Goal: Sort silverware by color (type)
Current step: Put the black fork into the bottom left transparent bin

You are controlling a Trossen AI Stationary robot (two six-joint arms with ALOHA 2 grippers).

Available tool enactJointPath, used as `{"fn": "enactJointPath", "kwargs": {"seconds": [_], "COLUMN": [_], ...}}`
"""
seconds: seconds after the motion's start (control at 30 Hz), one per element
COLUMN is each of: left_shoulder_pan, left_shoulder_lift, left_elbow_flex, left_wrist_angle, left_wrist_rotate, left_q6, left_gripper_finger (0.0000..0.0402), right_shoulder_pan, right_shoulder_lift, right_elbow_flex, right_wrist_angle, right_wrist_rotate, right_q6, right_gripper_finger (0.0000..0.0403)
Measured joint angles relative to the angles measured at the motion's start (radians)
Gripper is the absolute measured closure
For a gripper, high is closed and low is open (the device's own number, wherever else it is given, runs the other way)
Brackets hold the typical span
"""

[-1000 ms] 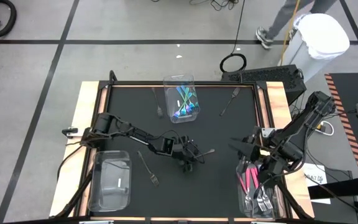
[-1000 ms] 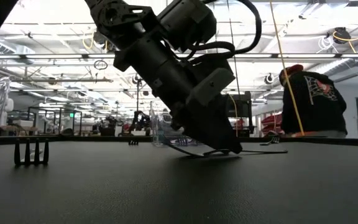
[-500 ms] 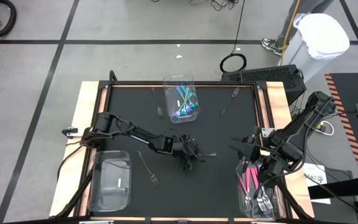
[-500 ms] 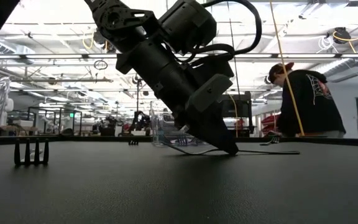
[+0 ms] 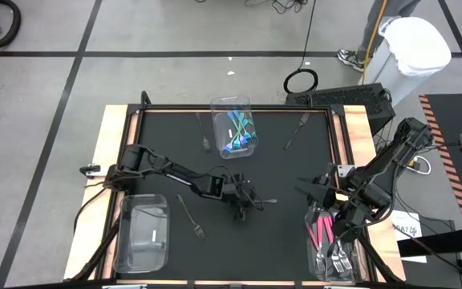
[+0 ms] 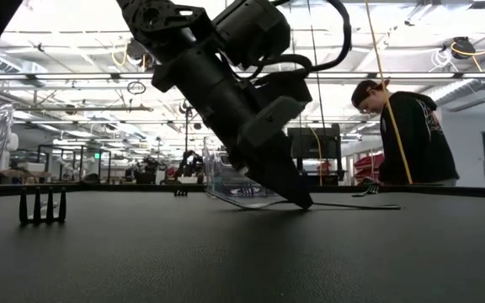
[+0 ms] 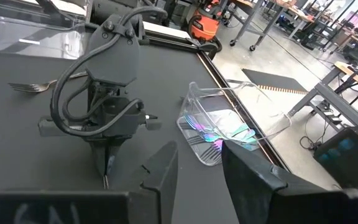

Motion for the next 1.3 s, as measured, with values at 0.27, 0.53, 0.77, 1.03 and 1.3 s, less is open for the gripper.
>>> {"fn": "enactJointPath", "kwargs": {"seconds": [0.27, 0.53, 0.77, 1.03, 1.3], "left_shoulder_pan": [-0.001, 0.0, -0.004, -0.03, -0.07], "left_shoulder_lift": [-0.033, -0.045, -0.119, -0.248, -0.402], "left_elbow_flex": [0.001, 0.0, 0.002, 0.002, 0.002], "left_wrist_angle": [-0.028, -0.033, -0.05, -0.123, -0.278], "left_wrist_rotate": [0.001, -0.006, -0.021, -0.218, -0.441], "left_q6": [0.0, 0.0, 0.019, 0.079, 0.101], "left_gripper_finger": [0.0395, 0.0395, 0.0395, 0.0395, 0.0395], "right_shoulder_pan": [0.0, 0.0, 0.0, 0.0, 0.0], "right_shoulder_lift": [0.0, 0.0, 0.0, 0.0, 0.001], "right_elbow_flex": [0.0, 0.0, 0.0, 0.0, -0.053], "right_wrist_angle": [0.0, 0.0, 0.0, -0.002, -0.019], "right_wrist_rotate": [0.0, 0.0, 0.002, 0.119, 0.377], "right_q6": [0.001, 0.002, 0.01, 0.018, 0.149], "right_gripper_finger": [0.0284, 0.0284, 0.0284, 0.0284, 0.0284]}}
